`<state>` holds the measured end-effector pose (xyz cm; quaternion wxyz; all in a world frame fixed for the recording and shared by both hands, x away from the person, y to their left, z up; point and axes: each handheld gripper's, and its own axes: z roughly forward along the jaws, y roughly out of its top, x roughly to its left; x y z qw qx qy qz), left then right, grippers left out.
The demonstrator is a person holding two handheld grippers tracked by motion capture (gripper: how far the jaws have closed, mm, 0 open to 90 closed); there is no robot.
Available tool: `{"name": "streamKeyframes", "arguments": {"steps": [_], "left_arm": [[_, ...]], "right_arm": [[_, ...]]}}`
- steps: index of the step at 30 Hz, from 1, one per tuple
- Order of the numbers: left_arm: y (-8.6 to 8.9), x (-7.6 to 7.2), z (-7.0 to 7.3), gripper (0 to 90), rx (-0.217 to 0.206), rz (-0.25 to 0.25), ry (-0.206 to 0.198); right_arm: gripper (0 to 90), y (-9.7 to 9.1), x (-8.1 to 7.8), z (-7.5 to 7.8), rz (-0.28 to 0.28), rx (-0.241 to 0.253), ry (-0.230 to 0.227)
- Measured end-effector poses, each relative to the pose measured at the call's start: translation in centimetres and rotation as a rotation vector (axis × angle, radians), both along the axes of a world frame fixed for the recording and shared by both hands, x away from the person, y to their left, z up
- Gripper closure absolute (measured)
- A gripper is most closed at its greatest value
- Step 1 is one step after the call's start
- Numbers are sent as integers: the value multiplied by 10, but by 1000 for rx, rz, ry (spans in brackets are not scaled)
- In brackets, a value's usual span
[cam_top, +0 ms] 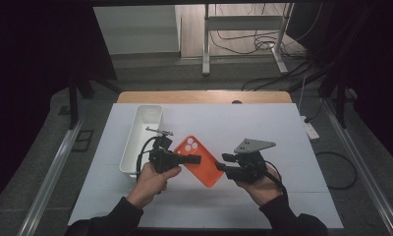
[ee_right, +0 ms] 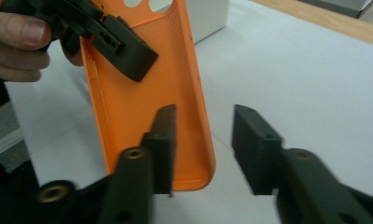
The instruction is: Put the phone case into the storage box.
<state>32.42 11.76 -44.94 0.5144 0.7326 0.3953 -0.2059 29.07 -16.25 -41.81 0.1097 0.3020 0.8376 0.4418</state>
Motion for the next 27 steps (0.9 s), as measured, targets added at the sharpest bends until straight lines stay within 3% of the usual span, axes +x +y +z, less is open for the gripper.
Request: {"name": "streamKeyframes", "arguments": {"steps": [2, 3, 4, 8, 12, 18, 27], "left_arm": [[2, 0, 0, 844, 12, -9, -12], [2, 0, 0, 843, 12, -9, -12], [3, 0, 0, 843, 20, -18, -19], [5, 0, 0, 842, 26, -32, -35], [6, -1, 1, 840, 30, -50, -56], [6, -2, 2, 839, 41, -81, -86], [6, -4, 6, 838, 36, -122, -140]], "right_arm": [[437, -1, 1, 0, 12, 10, 14], [437, -1, 1, 0, 12, 10, 14], [335, -2, 4, 0, 33, 33, 32], [142, -2, 8, -2, 62, 67, 75], [0, 0, 9, -5, 95, 64, 90], [0, -3, 10, -6, 97, 73, 76], [0, -5, 14, -9, 138, 104, 119]]}}
